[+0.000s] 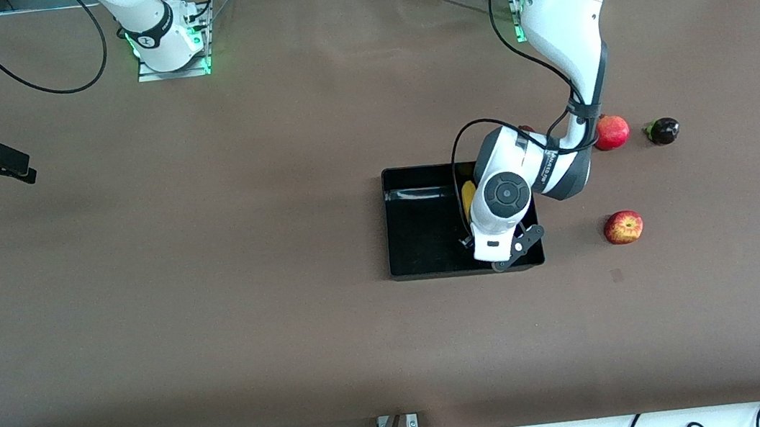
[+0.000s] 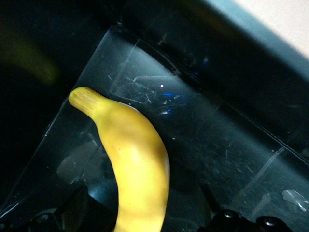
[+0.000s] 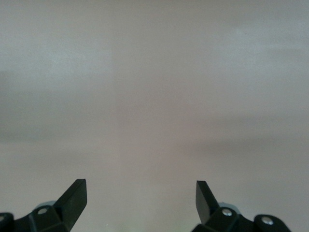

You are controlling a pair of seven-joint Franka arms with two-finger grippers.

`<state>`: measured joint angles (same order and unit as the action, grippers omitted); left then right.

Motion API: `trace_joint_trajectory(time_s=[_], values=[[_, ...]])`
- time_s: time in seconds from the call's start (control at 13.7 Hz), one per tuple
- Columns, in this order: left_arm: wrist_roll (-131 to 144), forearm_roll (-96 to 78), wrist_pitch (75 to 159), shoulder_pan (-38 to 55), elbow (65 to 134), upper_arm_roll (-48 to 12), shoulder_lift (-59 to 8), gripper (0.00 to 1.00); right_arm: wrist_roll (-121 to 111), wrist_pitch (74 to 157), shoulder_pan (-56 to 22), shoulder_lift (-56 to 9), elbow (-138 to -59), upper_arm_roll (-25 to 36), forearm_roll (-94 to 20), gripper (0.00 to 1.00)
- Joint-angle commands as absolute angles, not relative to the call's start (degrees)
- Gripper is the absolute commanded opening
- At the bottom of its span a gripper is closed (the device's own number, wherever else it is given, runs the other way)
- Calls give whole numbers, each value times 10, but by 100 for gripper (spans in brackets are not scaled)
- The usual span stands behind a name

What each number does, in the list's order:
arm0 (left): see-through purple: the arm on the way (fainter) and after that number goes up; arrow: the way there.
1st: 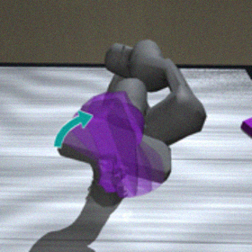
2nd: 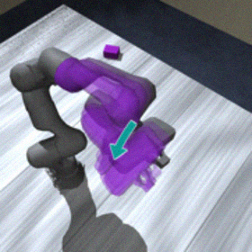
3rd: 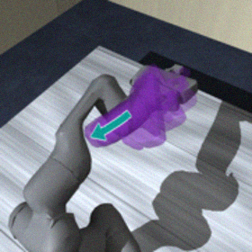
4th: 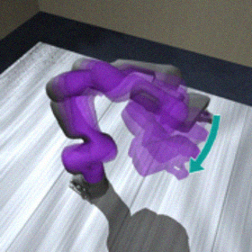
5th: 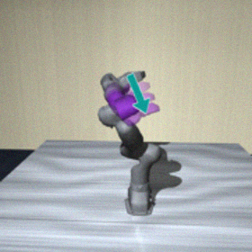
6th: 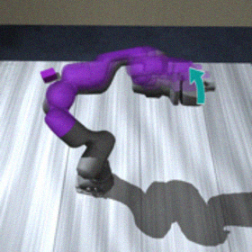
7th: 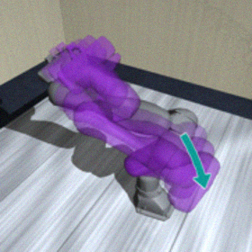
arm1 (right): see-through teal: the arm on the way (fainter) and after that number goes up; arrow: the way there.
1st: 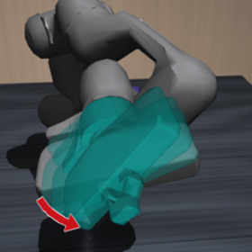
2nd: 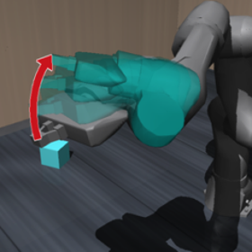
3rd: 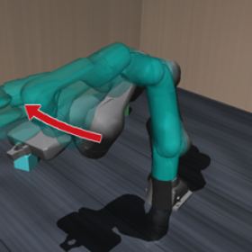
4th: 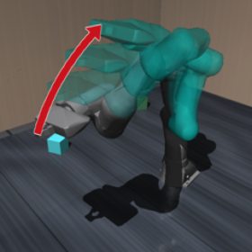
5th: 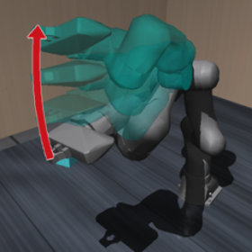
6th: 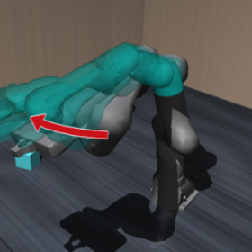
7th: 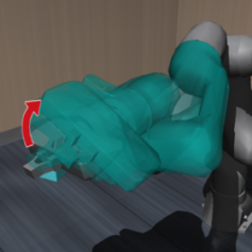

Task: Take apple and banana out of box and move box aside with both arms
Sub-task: 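Lower the left gripper into the tray and grasp the banana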

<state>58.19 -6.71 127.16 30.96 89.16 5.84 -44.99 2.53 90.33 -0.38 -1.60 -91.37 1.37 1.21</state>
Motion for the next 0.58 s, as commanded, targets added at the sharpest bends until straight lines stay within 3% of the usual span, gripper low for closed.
trace_joint_trajectory(time_s=[0.0, 0.22, 0.29, 0.51], values=[[572, -70, 1282, 307, 898, 53, -448, 83, 24, 892, -5, -17, -904, 17, 7, 100], [570, -69, 1276, 307, 898, 47, -446, 12, 24, 892, -5, -17, -904, 17, 7, 100], [569, -69, 1274, 307, 898, 45, -444, 0, 24, 892, -5, -17, -904, 17, 7, 100], [546, -69, 1252, 307, 891, 45, -440, 0, 25, 892, -5, -17, -904, 17, 7, 100]])
